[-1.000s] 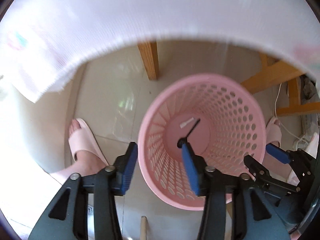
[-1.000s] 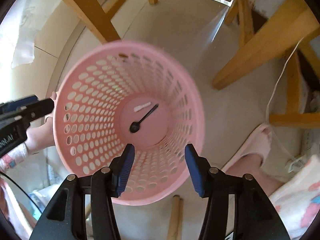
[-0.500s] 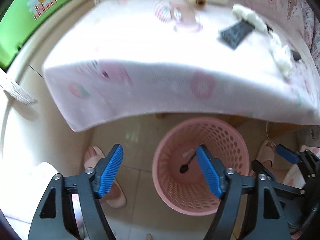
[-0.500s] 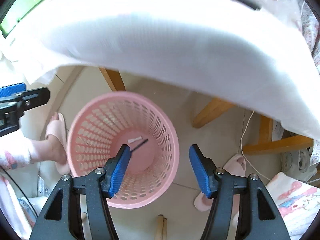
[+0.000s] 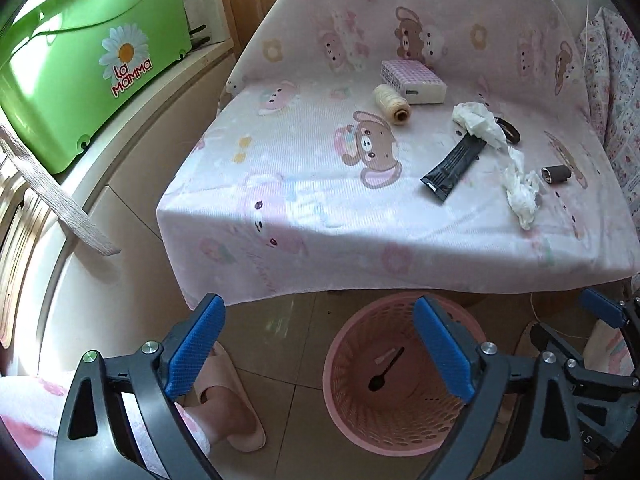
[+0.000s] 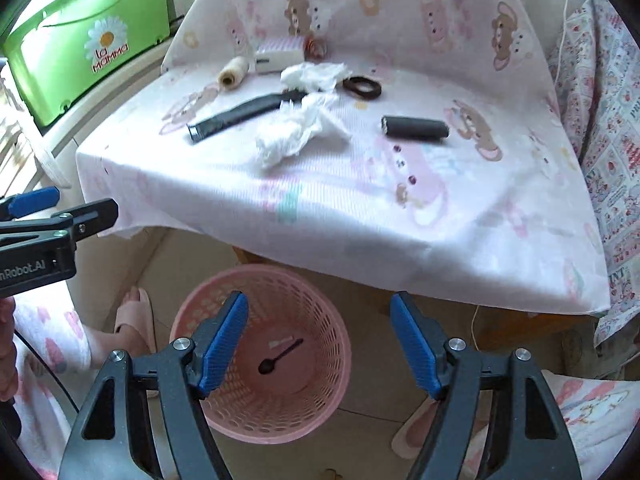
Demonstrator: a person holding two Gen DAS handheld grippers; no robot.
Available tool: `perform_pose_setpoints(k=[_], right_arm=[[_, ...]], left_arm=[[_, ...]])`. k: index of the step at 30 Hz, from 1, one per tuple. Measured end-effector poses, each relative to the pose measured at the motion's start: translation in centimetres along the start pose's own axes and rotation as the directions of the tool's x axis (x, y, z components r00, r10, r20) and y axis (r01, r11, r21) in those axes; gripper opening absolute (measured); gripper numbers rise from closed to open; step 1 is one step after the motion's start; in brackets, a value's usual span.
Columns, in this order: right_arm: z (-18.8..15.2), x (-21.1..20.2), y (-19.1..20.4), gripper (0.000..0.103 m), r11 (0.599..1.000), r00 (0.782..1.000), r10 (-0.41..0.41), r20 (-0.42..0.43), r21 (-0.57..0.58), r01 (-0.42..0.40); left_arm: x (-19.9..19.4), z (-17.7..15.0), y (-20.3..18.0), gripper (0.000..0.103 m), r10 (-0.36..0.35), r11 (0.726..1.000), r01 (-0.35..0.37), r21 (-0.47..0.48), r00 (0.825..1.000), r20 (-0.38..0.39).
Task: Collect trash
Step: 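Raise both tools back toward the chair seat, then grasp the black strip with the left tool while the right tool grasps a crumpled tissue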
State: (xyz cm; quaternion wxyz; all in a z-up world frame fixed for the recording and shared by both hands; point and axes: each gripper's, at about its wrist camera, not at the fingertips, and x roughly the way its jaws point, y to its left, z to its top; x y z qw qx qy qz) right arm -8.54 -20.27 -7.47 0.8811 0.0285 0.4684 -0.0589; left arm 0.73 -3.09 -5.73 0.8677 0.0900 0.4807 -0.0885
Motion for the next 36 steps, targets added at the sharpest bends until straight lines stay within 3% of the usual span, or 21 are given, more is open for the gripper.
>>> perform_pose_setpoints(k=[2, 8, 13, 17, 21, 27, 30, 32, 36], right_arm=[[0.0, -0.7, 0.3, 0.084, 1.0, 1.0, -0.007, 0.022, -0.02, 0.007], [-0.2, -2.4, 1.0, 0.084, 0.999, 0.997, 0.004, 0.081, -0.039, -0.001], [-0.1, -4.0, 0.9, 0.084, 0.998, 0.989, -0.035, 0.141, -0.044, 0.042], [0.3, -4.8, -0.3, 0.084, 1.0, 0.986, -0.027, 0.167, 0.01, 0.026], [0.7, -6.3, -1.3, 0.084, 0.999, 0.973, -0.017, 0.23, 0.052, 0.005], [1.5, -6.4, -2.8, 0.084, 0.996, 0.962, -0.052, 0.27, 0.078, 0.031], [1.8, -5.6, -3.7, 0.084, 0.993, 0.967, -0.044, 0.251, 0.119, 0.014], [2.1, -5.0, -4.1, 0.084, 0.991, 0.971, -0.036, 0.238, 0.134, 0.004], [2.5, -4.1, -4.0, 0.084, 0.994, 0.975, -0.031, 0.221, 0.113, 0.006]], left_arm=[[-0.1, 0.1, 0.2, 0.097, 0.008, 1.0, -0.008, -0.009, 1.0, 0.005], [-1.0, -0.1, 0.2, 0.098, 0.059, 0.998, -0.059, -0.001, 0.996, 0.07], [-1.4, 0.2, 0.5, 0.099, 0.025, 0.999, -0.022, -0.032, 0.993, 0.111], [-1.3, 0.4, 0.0, 0.099, 0.076, 0.997, -0.075, -0.012, 0.987, 0.141], [-0.8, 0.4, -0.5, 0.099, 0.081, 0.997, -0.082, -0.002, 0.985, 0.149], [-1.0, 0.6, -2.0, 0.099, 0.042, 0.998, -0.051, 0.041, 0.98, 0.196], [-0.2, 2.4, -3.0, 0.099, -0.065, 0.997, 0.054, 0.058, 0.979, 0.192], [0.0, 3.6, -4.0, 0.091, -0.044, 0.995, 0.027, 0.091, 0.98, 0.195], [0.4, 4.0, -5.6, 0.088, -0.072, 0.987, 0.04, 0.155, 0.976, 0.207]])
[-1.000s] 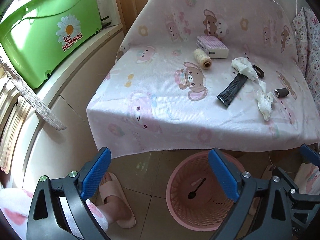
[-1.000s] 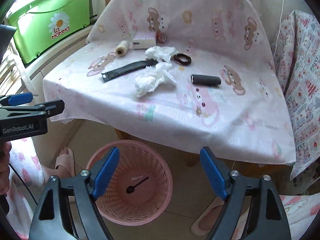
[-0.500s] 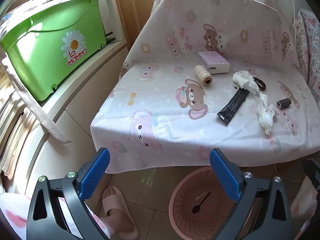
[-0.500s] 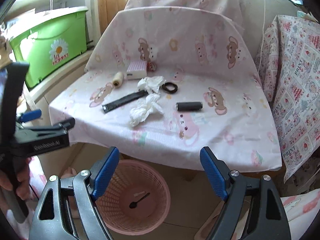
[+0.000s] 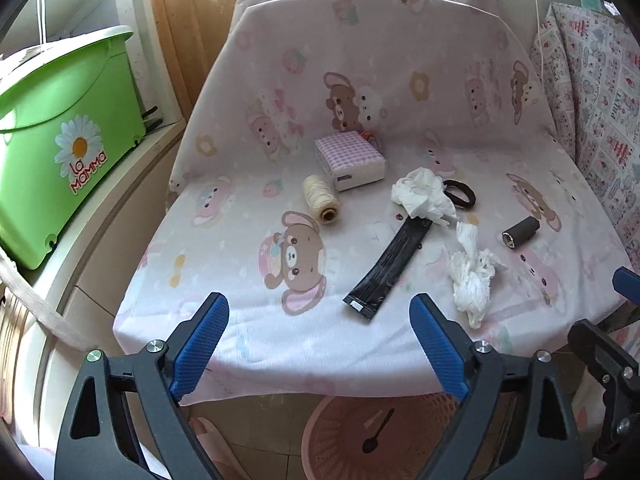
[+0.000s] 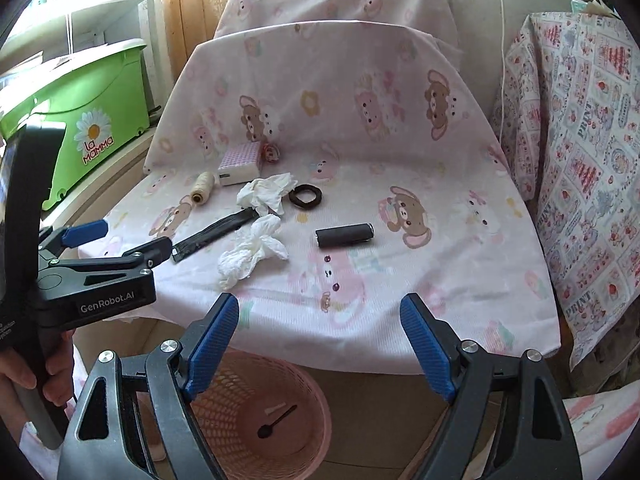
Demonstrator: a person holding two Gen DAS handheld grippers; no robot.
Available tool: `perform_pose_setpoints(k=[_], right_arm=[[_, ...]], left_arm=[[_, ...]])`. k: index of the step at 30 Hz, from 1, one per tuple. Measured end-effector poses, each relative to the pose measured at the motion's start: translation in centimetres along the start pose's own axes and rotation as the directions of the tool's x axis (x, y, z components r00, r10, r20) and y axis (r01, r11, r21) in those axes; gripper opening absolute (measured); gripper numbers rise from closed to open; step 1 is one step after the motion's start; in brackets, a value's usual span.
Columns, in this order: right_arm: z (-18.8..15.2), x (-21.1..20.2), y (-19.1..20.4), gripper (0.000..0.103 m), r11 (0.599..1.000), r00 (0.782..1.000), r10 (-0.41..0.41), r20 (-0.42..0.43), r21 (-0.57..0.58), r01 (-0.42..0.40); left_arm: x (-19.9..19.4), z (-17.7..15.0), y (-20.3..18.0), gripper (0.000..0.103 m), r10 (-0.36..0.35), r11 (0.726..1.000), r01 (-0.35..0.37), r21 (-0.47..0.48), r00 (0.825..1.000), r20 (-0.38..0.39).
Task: Collect trash
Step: 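Grasp the black strip with the left tool while the right tool grasps a crumpled tissue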
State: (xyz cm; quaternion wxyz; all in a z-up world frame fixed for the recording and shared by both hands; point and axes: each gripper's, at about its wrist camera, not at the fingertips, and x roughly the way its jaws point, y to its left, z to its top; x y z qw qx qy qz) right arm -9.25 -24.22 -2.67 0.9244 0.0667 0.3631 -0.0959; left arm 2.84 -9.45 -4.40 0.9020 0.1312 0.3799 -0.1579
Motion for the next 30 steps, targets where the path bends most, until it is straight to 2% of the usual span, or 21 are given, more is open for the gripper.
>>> perform_pose_setpoints(k=[3, 6, 13, 14, 16, 18, 20, 26, 30], right_arm=[[0.3, 0.5, 0.3, 0.084, 1.0, 1.0, 0.001, -0.004, -0.012, -0.001], [0.7, 0.5, 0.4, 0.084, 1.0, 1.0, -0.005, 0.012, -0.019, 0.005], [1.0, 0.4, -0.5, 0.084, 0.999, 0.999, -0.031, 0.031, -0.022, 0.032], [1.0, 0.2, -0.6, 0.084, 0.999, 0.999, -0.028, 0.036, -0.019, 0.029], [1.1, 0.1, -0.9, 0.084, 0.999, 0.999, -0.031, 0.043, -0.019, 0.032], [1.1, 0.1, -1.2, 0.084, 0.999, 0.998, -0.037, 0.045, -0.012, 0.037], [1.1, 0.1, -1.5, 0.084, 1.0, 0.999, -0.03, 0.043, 0.006, 0.029], [1.1, -0.2, -2.4, 0.084, 0.998, 0.999, -0.014, 0.049, 0.056, 0.011], [1.1, -0.3, -2.2, 0.084, 0.998, 0.999, -0.007, 0.045, 0.061, 0.004]], left_arm=[[1.6, 0.1, -1.1, 0.075, -0.027, 0.999, 0.028, 0.023, 0.999, -0.037], [2.7, 0.3, -1.9, 0.07, -0.049, 0.998, 0.05, 0.023, 0.998, -0.05], [3.5, 0.6, -2.4, 0.065, -0.096, 0.995, 0.096, -0.01, 0.995, -0.018], [3.6, 0.7, -2.3, 0.062, -0.109, 0.994, 0.108, -0.025, 0.994, -0.023], [3.6, 0.8, -2.0, 0.049, -0.112, 0.993, 0.111, -0.047, 0.993, -0.021], [3.6, 0.9, -1.9, 0.026, -0.109, 0.993, 0.108, -0.044, 0.994, -0.017], [3.4, 0.8, -1.8, 0.017, -0.137, 0.99, 0.136, -0.046, 0.991, -0.014], [1.9, -0.1, -1.5, 0.014, -0.153, 0.986, 0.153, -0.061, 0.988, 0.002], [-0.1, -0.4, -0.9, 0.014, -0.135, 0.988, 0.137, -0.069, 0.99, 0.04]])
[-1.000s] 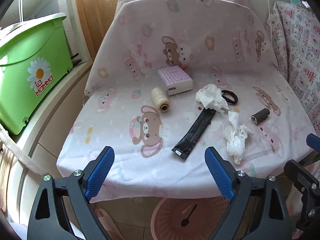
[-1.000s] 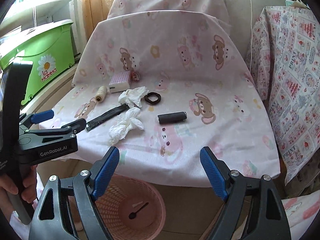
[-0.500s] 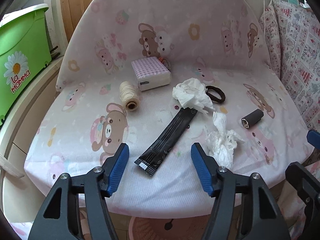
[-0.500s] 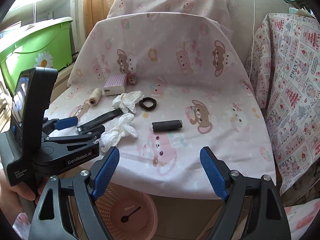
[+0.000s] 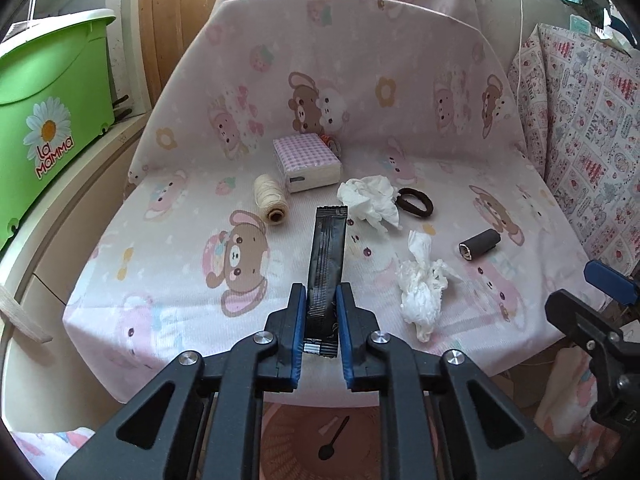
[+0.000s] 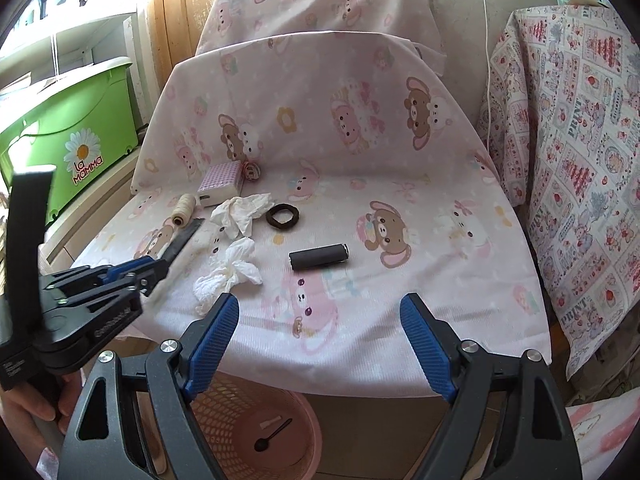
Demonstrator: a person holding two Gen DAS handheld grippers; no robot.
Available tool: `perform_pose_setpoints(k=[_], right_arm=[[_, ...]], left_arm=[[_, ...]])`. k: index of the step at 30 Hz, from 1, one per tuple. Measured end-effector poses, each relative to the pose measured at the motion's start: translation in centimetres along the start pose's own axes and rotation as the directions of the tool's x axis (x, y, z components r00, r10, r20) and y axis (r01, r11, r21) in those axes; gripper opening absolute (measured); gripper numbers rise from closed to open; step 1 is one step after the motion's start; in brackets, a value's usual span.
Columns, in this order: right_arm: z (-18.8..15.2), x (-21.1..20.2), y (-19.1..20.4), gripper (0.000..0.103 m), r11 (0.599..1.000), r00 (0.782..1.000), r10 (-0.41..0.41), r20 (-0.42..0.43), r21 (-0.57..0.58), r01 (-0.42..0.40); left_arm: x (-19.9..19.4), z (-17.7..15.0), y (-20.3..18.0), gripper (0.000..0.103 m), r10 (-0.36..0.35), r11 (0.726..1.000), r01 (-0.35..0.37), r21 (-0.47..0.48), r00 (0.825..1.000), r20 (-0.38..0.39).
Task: Collect trash
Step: 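Grasp the black strip with the left tool while the right tool grasps a crumpled tissue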
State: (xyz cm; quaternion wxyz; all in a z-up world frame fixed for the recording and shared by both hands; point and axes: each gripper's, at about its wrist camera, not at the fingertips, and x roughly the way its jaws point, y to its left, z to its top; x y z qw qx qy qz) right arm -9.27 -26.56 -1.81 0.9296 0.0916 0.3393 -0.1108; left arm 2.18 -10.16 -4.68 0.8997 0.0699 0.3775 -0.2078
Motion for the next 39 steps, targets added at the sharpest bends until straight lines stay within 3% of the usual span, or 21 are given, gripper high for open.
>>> perform_pose_setpoints(k=[3, 8, 13, 22, 28, 30, 32, 34, 39], right_arm=[[0.0, 0.2, 0.5, 0.084, 1.0, 1.0, 0.011, 0.0, -0.001, -0.011], [0.4, 1.3, 2.8, 0.084, 0.999, 0.999, 0.028, 0.033, -0.026, -0.027], [0.9, 2.4, 5.6, 0.084, 0.995, 0.997, 0.064, 0.039, -0.074, -0.061], [0.0, 5.0, 7.6, 0.084, 0.996, 1.0, 0.023, -0.006, -0.09, -0.023], [-0.2, 6.3, 7.3, 0.062, 0.998, 0.998, 0.023, -0.052, -0.059, -0.026], [-0.4, 6.5, 7.1, 0.045, 0.998, 0.997, 0.027, -0.067, -0.06, -0.031], [-0.4, 6.4, 7.2, 0.036, 0.997, 0.997, 0.036, -0.065, -0.072, -0.041], [-0.5, 6.2, 7.3, 0.018, 0.995, 0.997, 0.048, -0.068, -0.083, -0.054], [-0.3, 4.8, 7.6, 0.014, 0.992, 0.999, 0.039, -0.018, -0.12, -0.041]], left_arm=[[-1.3, -0.2, 0.8, 0.014, 0.032, 0.999, -0.032, -0.017, 0.999, 0.02], [-2.5, -0.8, 2.3, 0.015, 0.147, 0.988, -0.145, -0.046, 0.988, 0.041], [-3.0, -0.9, 3.8, 0.015, 0.179, 0.982, -0.176, -0.066, 0.983, 0.042], [-3.1, -1.3, 5.2, 0.016, 0.208, 0.974, -0.205, -0.093, 0.978, 0.026], [-3.5, -1.3, 5.2, 0.016, 0.203, 0.975, -0.199, -0.097, 0.979, 0.034], [-3.6, -1.3, 5.2, 0.016, 0.201, 0.975, -0.197, -0.099, 0.979, 0.034], [-3.7, -1.3, 5.2, 0.016, 0.203, 0.975, -0.199, -0.101, 0.978, 0.036], [-3.9, -1.2, 5.2, 0.016, 0.204, 0.975, -0.199, -0.103, 0.978, 0.04], [-4.6, -1.2, 5.3, 0.016, 0.197, 0.976, -0.191, -0.106, 0.979, 0.053]])
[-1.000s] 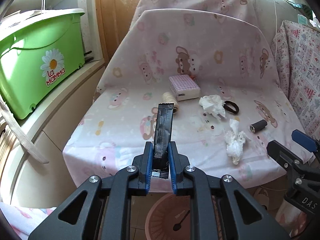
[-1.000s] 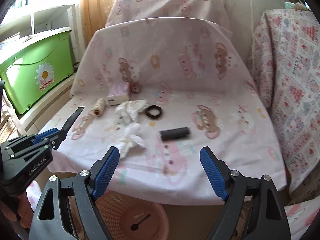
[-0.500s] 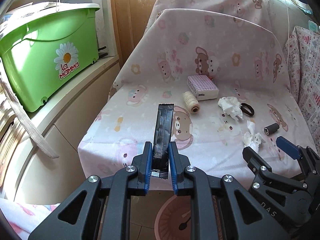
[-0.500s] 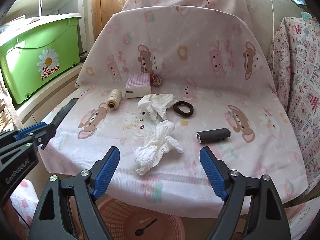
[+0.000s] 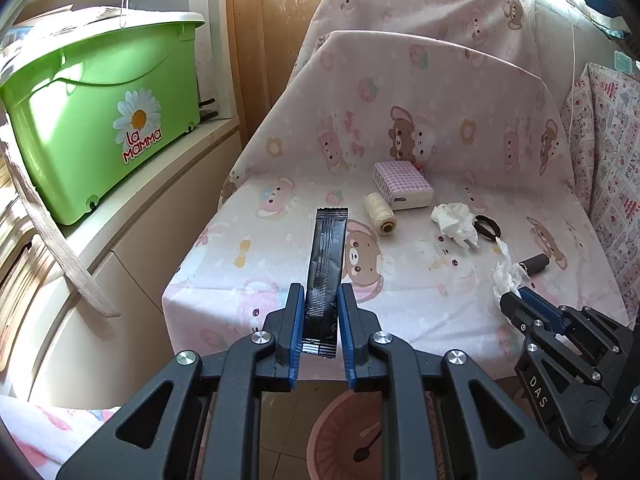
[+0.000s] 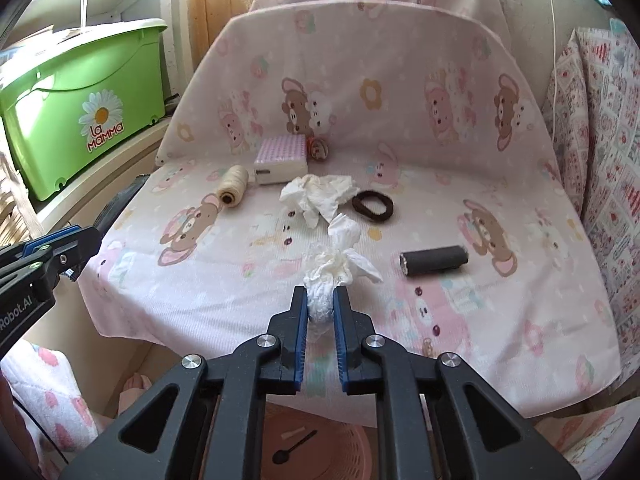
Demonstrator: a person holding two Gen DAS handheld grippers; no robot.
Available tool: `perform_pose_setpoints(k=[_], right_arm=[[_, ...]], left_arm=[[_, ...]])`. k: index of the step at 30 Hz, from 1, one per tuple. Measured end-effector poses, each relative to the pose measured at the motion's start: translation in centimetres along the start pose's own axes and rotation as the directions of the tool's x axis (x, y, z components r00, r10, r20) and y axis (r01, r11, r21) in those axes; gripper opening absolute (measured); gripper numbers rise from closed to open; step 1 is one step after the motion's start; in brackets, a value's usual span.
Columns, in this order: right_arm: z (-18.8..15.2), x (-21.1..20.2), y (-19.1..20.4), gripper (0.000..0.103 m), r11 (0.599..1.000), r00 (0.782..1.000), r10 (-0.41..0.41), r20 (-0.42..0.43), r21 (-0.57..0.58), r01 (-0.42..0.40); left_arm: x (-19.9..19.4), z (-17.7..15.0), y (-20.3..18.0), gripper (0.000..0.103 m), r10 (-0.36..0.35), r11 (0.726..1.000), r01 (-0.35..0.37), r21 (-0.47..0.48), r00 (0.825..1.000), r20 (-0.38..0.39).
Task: Collect trash
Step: 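Grasp the black strip with the left tool while the right tool grasps a crumpled tissue, then carry the strip and tissue over the pink basket and open both tools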
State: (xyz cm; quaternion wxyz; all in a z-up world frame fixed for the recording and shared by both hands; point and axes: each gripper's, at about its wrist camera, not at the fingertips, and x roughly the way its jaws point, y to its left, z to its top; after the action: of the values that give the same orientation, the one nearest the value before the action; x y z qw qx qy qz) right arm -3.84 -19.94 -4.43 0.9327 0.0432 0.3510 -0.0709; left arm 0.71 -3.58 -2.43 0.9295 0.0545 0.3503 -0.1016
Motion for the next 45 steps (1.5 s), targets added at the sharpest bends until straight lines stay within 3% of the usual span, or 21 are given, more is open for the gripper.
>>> perform_pose_setpoints(k=[8, 16, 22, 28, 34, 40, 45], right_arm=[[0.7, -3.0, -1.4, 0.014, 0.997, 0.998, 0.051, 0.029, 0.051, -0.052], [0.2, -5.4, -0.9, 0.014, 0.996, 0.995, 0.088, 0.047, -0.015, -0.087], [-0.2, -6.2, -1.6, 0.014, 0.989, 0.989, 0.146, 0.034, 0.021, -0.147], [-0.4, -6.7, -2.5, 0.014, 0.986, 0.986, 0.165, 0.018, 0.027, -0.165], [-1.0, -6.7, -0.6, 0.014, 0.976, 0.977, 0.213, -0.012, -0.036, -0.213], [-1.6, -6.9, 1.1, 0.014, 0.965, 0.97, 0.239, -0.037, -0.098, -0.242], [-2.3, -6.4, 2.0, 0.014, 0.955, 0.964, 0.248, -0.094, -0.145, -0.26]], left_arm=[[-1.7, 0.0, 0.4, 0.016, -0.017, 1.0, 0.017, 0.017, 1.0, 0.004], [-3.1, -0.2, 0.6, 0.016, -0.041, 0.999, 0.041, 0.031, 0.999, 0.015], [-4.7, -0.6, -0.1, 0.016, -0.125, 0.989, 0.123, 0.079, 0.992, 0.031], [-5.0, -1.9, -0.5, 0.016, -0.14, 0.986, 0.143, 0.083, 0.989, -0.045], [-5.4, -4.7, -1.3, 0.016, -0.144, 0.984, 0.154, 0.091, 0.984, -0.105], [-3.6, -6.6, -2.5, 0.016, -0.157, 0.978, 0.184, 0.102, 0.961, -0.229], [-1.5, -8.0, -2.8, 0.016, -0.229, 0.964, 0.262, 0.04, 0.901, -0.368]])
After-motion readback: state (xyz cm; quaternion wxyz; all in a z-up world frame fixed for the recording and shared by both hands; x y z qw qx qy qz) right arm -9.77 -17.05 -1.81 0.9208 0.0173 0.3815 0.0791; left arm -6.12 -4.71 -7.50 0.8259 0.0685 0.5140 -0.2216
